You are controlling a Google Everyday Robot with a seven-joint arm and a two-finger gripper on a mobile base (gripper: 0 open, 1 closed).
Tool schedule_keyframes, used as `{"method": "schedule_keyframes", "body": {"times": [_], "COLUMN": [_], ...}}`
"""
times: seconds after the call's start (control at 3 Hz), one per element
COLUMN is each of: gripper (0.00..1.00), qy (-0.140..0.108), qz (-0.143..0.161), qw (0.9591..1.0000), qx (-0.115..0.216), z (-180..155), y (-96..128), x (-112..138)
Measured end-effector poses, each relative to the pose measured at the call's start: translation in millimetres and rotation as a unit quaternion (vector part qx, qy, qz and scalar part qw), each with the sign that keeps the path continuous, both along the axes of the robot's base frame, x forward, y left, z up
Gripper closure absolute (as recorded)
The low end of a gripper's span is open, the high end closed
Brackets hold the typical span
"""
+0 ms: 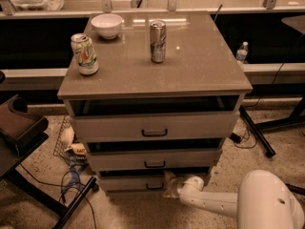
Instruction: Open bottom drawer
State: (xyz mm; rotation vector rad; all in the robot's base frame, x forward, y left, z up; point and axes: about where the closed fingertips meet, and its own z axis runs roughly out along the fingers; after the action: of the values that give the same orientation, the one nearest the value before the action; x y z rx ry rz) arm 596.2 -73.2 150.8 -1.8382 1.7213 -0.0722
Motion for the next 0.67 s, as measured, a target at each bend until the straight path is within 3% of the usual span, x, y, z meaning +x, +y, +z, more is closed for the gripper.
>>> {"method": "schedule_keyframes", "body": {"times": [0.67], "gripper": [0.88], "qy": [0.001], "qz": [0.000], "qw": [1.0000], "qx": [0.000], "z": [1.3], "y": [0.9], "x": [-0.5]}}
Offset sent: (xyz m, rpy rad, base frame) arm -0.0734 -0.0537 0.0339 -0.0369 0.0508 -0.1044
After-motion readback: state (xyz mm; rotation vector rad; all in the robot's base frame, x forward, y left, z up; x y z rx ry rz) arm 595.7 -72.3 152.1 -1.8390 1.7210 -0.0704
